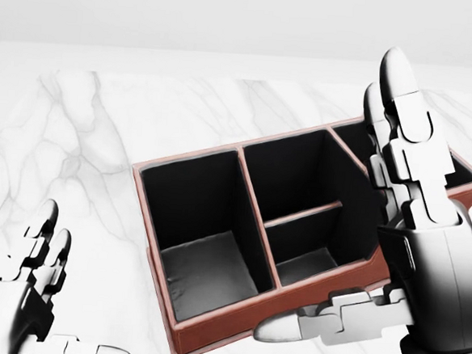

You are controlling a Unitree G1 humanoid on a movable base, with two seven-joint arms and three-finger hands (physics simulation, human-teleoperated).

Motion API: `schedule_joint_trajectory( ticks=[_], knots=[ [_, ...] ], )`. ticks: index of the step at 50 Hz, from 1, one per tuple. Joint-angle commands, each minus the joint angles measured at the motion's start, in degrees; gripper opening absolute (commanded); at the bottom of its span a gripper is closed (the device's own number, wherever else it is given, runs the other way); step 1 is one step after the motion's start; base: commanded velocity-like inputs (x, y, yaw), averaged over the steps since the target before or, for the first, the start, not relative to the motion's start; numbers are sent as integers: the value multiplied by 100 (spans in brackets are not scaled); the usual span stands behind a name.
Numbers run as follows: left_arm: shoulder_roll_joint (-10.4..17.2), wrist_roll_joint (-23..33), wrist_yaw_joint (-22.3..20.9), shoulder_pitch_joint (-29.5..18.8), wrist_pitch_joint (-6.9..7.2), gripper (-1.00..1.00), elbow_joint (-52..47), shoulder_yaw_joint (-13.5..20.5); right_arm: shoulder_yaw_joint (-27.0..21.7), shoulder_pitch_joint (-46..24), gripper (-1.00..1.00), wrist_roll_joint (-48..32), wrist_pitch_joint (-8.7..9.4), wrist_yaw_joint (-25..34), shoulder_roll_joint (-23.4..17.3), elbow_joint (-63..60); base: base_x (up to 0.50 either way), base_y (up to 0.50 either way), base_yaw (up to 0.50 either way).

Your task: Pick up the book and place it in the front compartment of the caddy.

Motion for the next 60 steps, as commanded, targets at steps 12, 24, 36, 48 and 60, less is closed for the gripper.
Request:
schedule_joint_trajectory(
  ticks=[12,24,36,48,60],
  knots=[
    [-48,-16,-8,118,0,100,-719,-88,-289,-372,100,-943,0,1260,-245,-1206,0,0,0],
    [-53,27,53,85,0,100,-647,-164,-716,-36,100,-1362,0,2232,-360,-1222,0,0,0],
    [-34,8,82,64,0,100,-559,-184,-1838,97,100,-1329,0,2671,-241,-1499,0,0,0],
    [-21,1,104,18,0,100,-330,-212,-2505,-17,100,-1231,0,2671,-250,-1499,0,0,0],
    [3,20,150,-20,0,100,-238,-273,-2763,95,100,-1157,0,2671,-220,-1499,0,0,0]
  ],
)
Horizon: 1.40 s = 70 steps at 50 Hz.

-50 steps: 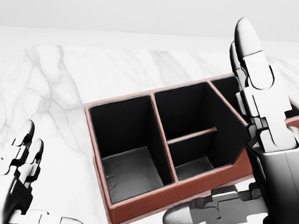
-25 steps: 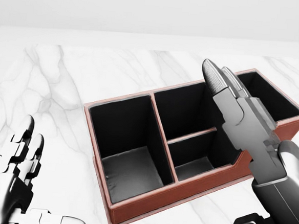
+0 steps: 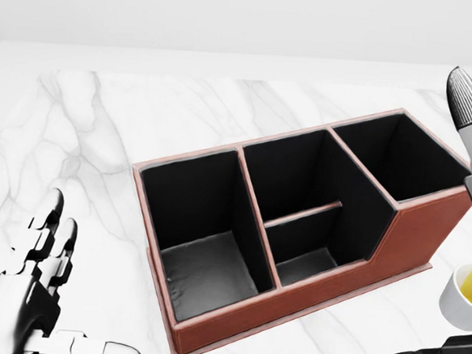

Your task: Pick up the book and place it in the front compartment of the caddy.

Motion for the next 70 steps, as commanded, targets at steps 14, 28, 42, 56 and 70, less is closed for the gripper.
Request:
schedule_joint_trajectory(
  ticks=[14,28,42,56,70],
  knots=[
    [15,12,39,14,0,100,19,-73,-269,474,100,9,-385,0,250,-18,0,0,0],
    [21,26,55,-3,0,100,52,-90,-407,915,100,200,-1000,0,461,-18,0,0,0],
    [30,46,61,-50,0,100,243,-101,-607,1181,100,510,-1000,0,606,-18,0,0,0],
    [31,40,61,-42,0,100,188,-110,-31,1984,100,142,-1000,0,1161,-19,0,0,0],
    [25,51,62,-22,0,100,164,-129,290,2550,100,-268,-1000,0,1304,884,0,0,0]
  ],
)
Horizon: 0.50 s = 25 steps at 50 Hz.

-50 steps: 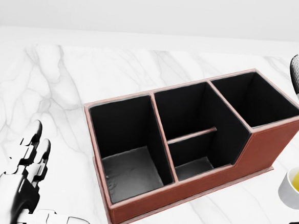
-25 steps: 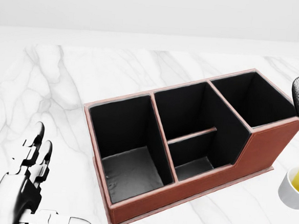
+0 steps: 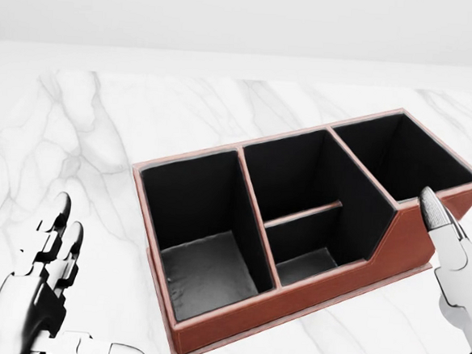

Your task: Pick up the book and place it in the front compartment of the caddy.

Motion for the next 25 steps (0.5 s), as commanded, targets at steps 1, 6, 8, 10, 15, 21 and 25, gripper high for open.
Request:
schedule_joint_trajectory(
  ticks=[1,6,8,10,15,21,25],
  knots=[
    [-2,10,3,-1,0,100,45,-17,232,388,100,-359,0,0,131,714,0,0,0],
    [1,7,9,-8,0,100,70,-17,255,453,100,-482,0,0,84,931,0,0,0],
    [-1,10,11,4,0,100,56,-27,278,488,100,-530,0,0,91,995,0,0,0],
    [1,11,13,-2,0,100,71,-30,300,483,100,-632,0,0,92,1169,0,0,0],
    [3,7,16,-9,0,100,86,-29,338,483,100,-786,0,0,58,1387,0,0,0],
    [1,12,19,15,0,100,30,-46,396,538,100,-902,0,0,18,1427,0,0,0],
    [6,14,20,-5,0,100,88,-43,428,590,100,-916,0,0,4,1348,0,0,0]
  ],
)
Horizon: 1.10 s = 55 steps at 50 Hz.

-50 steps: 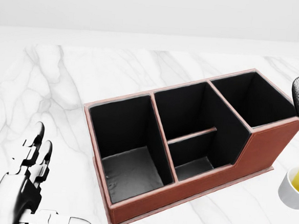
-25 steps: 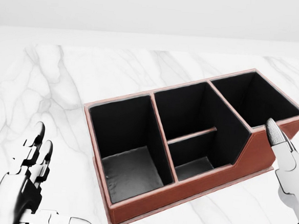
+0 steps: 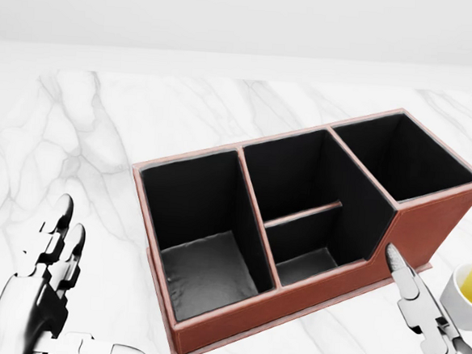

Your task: Pick up the book and place it in the front compartment of the caddy.

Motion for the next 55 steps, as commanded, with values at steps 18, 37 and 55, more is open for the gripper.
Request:
schedule_joint_trajectory(
  ticks=[18,37,55],
  knots=[
    [2,1,1,-5,0,100,-39,-12,340,-49,100,-437,0,0,-188,-78,0,0,0],
    [1,-6,-5,6,0,100,-59,0,481,-82,100,-459,0,0,-292,-406,0,0,0],
    [2,3,-1,3,0,100,-41,-10,688,-71,100,-614,0,0,-418,-210,0,0,0]
  ],
)
